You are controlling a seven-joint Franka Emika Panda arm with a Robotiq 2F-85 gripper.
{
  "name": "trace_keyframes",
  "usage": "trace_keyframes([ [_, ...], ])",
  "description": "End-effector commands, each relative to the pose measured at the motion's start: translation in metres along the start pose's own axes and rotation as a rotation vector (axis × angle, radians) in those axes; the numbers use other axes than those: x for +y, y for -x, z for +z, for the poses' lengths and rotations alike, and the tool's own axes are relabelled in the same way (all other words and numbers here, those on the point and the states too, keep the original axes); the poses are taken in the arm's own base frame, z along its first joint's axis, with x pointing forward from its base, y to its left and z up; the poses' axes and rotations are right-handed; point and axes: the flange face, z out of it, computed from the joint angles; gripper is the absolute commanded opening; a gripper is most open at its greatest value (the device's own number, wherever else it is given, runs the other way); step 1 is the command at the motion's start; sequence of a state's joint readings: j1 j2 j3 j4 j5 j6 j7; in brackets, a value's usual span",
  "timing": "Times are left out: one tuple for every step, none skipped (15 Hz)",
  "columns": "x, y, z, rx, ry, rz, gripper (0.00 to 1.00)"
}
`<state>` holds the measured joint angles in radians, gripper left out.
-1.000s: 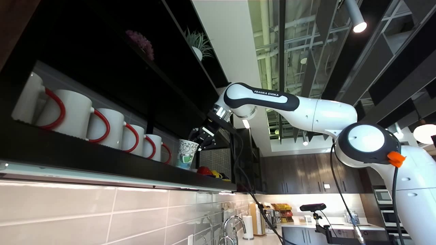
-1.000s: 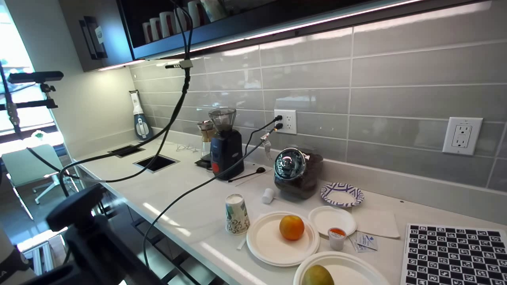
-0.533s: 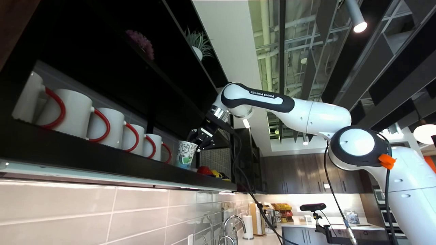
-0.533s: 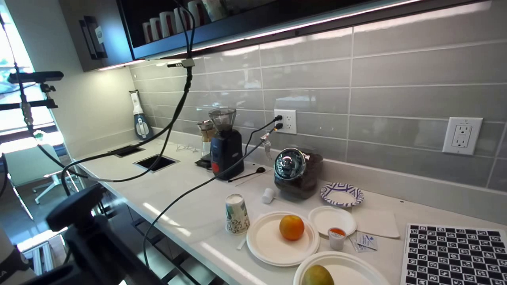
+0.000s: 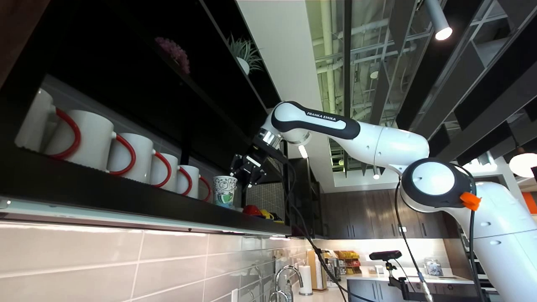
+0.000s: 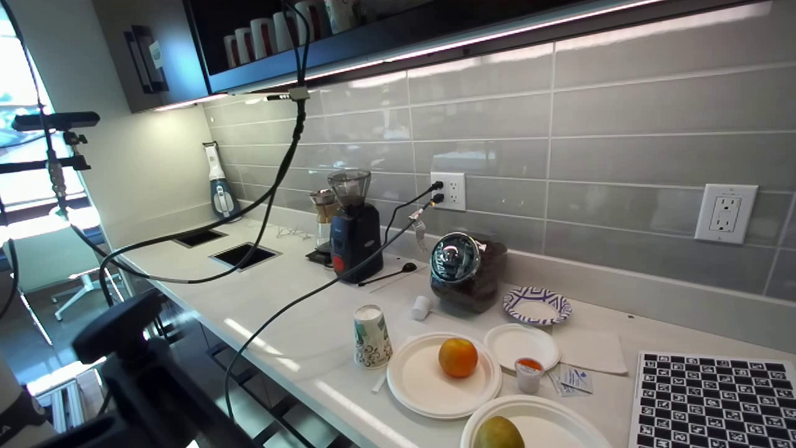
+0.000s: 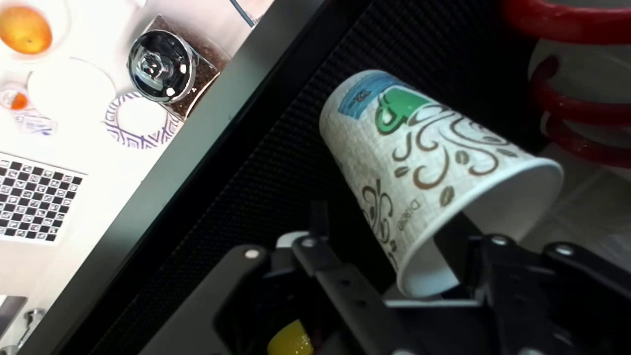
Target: Pick up the two cups from the counter and put them on the shelf
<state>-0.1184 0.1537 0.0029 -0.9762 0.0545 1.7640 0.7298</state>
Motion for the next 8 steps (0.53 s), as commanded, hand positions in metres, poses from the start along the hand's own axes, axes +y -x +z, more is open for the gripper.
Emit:
trace_keyframes([
  [-0.004, -0.001, -0.014, 0.024, -0.019, -0.029, 0.89],
  [-0.005, 0.0, -0.019, 0.03, -0.022, -0.036, 0.97],
  [-0.003, 0.003, -0.023, 0.029, -0.017, -0.042, 0.99],
  [-0.002, 0.006, -0.027, 0.024, -0.012, -0.044, 1.0],
  [0.001, 0.009, -0.032, 0.029, -0.005, -0.046, 1.0],
  [0.002, 0.01, -0.036, 0.035, -0.002, -0.049, 1.0],
  [0.004, 0.013, -0.04, 0.045, 0.002, -0.052, 1.0],
  [0.007, 0.016, -0.045, 0.055, 0.009, -0.053, 1.0],
])
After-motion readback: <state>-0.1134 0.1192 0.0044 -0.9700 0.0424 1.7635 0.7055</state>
